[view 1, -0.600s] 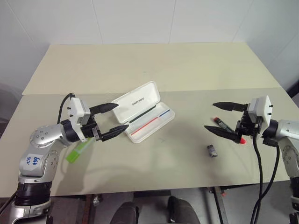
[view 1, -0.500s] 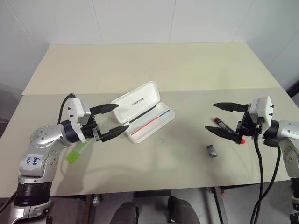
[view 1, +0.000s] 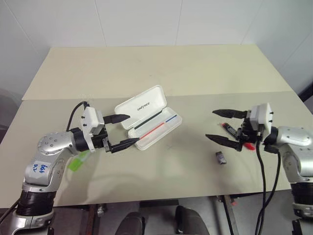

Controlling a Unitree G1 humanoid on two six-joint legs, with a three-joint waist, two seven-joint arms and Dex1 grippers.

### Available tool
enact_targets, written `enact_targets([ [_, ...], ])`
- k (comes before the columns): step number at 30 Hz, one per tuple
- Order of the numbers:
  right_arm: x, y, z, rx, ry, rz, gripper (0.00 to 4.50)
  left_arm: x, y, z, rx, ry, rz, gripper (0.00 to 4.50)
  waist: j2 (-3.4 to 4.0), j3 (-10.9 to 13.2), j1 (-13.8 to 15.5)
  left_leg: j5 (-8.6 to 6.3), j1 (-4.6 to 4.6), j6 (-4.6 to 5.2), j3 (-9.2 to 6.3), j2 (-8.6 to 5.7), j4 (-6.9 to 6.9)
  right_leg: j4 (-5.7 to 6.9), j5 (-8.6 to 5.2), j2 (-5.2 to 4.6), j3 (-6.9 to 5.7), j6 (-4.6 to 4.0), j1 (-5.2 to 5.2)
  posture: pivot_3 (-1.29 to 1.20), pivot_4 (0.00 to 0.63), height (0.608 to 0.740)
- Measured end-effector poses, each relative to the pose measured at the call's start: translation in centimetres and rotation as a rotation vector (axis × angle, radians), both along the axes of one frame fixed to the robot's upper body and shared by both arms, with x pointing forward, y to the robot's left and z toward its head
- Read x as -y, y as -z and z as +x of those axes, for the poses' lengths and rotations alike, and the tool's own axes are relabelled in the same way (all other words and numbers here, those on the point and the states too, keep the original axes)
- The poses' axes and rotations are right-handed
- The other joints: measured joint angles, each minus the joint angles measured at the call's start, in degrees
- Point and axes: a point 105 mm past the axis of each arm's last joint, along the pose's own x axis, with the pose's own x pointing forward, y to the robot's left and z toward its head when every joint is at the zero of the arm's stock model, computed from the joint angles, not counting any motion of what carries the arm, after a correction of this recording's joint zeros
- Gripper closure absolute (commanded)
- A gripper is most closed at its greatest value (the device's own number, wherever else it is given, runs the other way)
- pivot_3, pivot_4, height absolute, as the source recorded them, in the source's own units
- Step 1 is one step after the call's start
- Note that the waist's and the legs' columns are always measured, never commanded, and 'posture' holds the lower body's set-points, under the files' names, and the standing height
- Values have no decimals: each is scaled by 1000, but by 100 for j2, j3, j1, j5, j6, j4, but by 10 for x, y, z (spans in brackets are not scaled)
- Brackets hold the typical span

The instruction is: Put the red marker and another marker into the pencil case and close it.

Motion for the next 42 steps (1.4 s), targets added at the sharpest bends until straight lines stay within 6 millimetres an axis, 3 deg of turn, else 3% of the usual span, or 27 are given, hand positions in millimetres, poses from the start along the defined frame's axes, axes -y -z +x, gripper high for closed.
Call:
enact_targets([
  [1, -6, 0, 1, 1, -18, 9, 0, -2, 3, 0, -14, -18, 8, 1554, 0, 0, -3, 0, 0, 0, 0, 0, 0, 0, 0, 0, 0, 0, 0, 0, 150, 740],
  [3, -19, 1, 2, 5, -63, 25, 0, -3, 8, 0, -46, -44, 19, 1554, 1, 1, -7, 0, 0, 0, -2, 1, 0, 1, 0, 1, 0, 0, -1, 0, 150, 740],
  [9, -31, 5, 6, 3, -123, 35, 0, 16, 19, -1, -112, -76, 39, 1554, 2, 2, 11, -1, -2, 0, -14, -5, 0, 4, 0, -2, -1, 0, 0, 0, 150, 740],
  [13, -38, 9, 10, 1, -137, 53, 0, 37, 25, -3, -152, -113, 21, 1554, 4, 2, -2, -1, -1, 0, -13, -3, 0, 8, 0, 0, 0, 0, -2, 0, 150, 740],
  [18, -47, 12, 10, -4, -153, 60, 0, 38, 29, -1, -175, -179, 36, 1554, 4, 2, 0, -1, 0, -2, -12, -3, 1, 8, 0, 3, 1, 0, -1, 0, 150, 740],
  [24, -49, 7, 11, 26, -165, 57, 0, 51, 50, -2, -256, -204, 85, 1554, 4, 2, 7, -1, 0, -2, -12, -7, 5, 9, 0, 1, 5, 0, 0, 0, 150, 740],
  [31, -49, 3, 12, 54, -163, 58, 0, 63, 58, -7, -284, -161, 131, 1554, 4, 2, 10, -1, 0, -2, -12, -8, 3, 8, 0, 0, 4, 0, -1, 0, 150, 740],
  [42, -37, -3, 2, 72, -136, 18, 0, 60, 66, 0, -349, -185, 268, 1554, 4, 2, 7, -1, 2, -2, -9, -10, 6, 10, 0, 0, 7, 0, 0, 0, 150, 740],
])
